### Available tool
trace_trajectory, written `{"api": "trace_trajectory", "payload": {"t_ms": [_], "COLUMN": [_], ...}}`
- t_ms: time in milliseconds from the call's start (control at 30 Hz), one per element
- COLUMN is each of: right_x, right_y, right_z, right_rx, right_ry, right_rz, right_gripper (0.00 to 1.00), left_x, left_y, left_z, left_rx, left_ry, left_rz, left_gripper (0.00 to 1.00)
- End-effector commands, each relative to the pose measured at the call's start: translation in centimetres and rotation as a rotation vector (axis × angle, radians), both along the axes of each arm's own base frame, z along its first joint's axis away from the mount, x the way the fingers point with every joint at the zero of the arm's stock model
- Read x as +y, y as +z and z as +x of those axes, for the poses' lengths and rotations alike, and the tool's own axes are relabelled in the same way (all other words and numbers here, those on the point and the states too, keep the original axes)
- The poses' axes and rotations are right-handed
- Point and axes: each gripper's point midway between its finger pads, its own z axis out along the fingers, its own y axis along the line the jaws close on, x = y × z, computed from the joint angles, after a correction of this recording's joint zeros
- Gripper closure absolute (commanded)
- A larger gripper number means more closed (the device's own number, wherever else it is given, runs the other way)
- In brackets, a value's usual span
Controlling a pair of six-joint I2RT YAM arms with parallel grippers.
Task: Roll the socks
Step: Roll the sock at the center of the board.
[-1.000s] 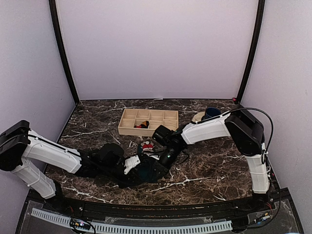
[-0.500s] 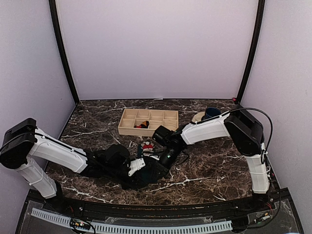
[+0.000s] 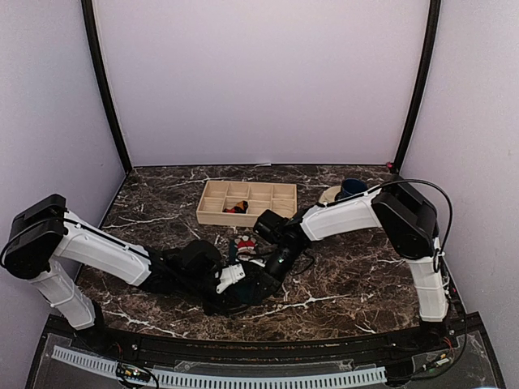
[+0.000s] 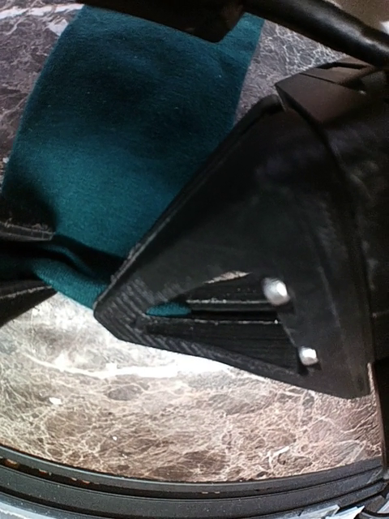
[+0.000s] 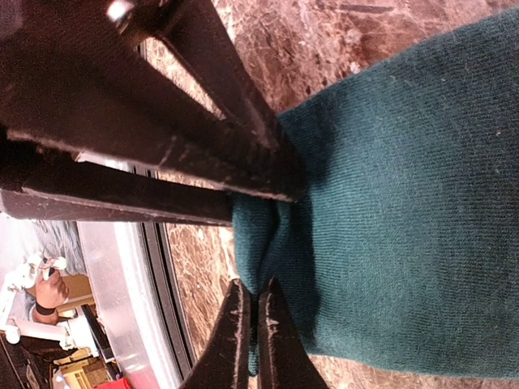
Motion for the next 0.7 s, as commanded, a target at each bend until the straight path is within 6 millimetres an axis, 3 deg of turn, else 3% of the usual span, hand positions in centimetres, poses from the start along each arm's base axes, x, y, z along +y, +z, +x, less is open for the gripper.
{"api": "trace_trajectory", "payload": {"t_ms": [0, 100, 333, 667], "right_x": [0.1, 0.0, -0.4, -1.2], "right_y": [0.0, -0.2, -0.1, 0.8], "right_z": [0.2, 0.4, 0.8, 1.6], "right_rx": [0.012, 0.003, 0.003, 0.036], "right_ry": [0.006, 0.000, -0.036, -0.093], "right_rz": [0.008, 0.000, 0.007, 0.064], "right_gripper": [1.00, 1.00, 0.84, 0.79], "left_x": [-0.1, -0.2, -0.3, 0.1], "left_y": [-0.2, -0.6, -0.8, -0.8], "left_z": [-0.5, -0.8, -1.2, -1.5], "left_rx": [0.028, 0.054, 0.100, 0.185], "left_ry": [-0.022, -0.030, -0.036, -0.041], "left_rz": [0.025, 0.040, 0.039, 0.037], "left_gripper": [0.85, 0.89, 0.93, 0.93]}}
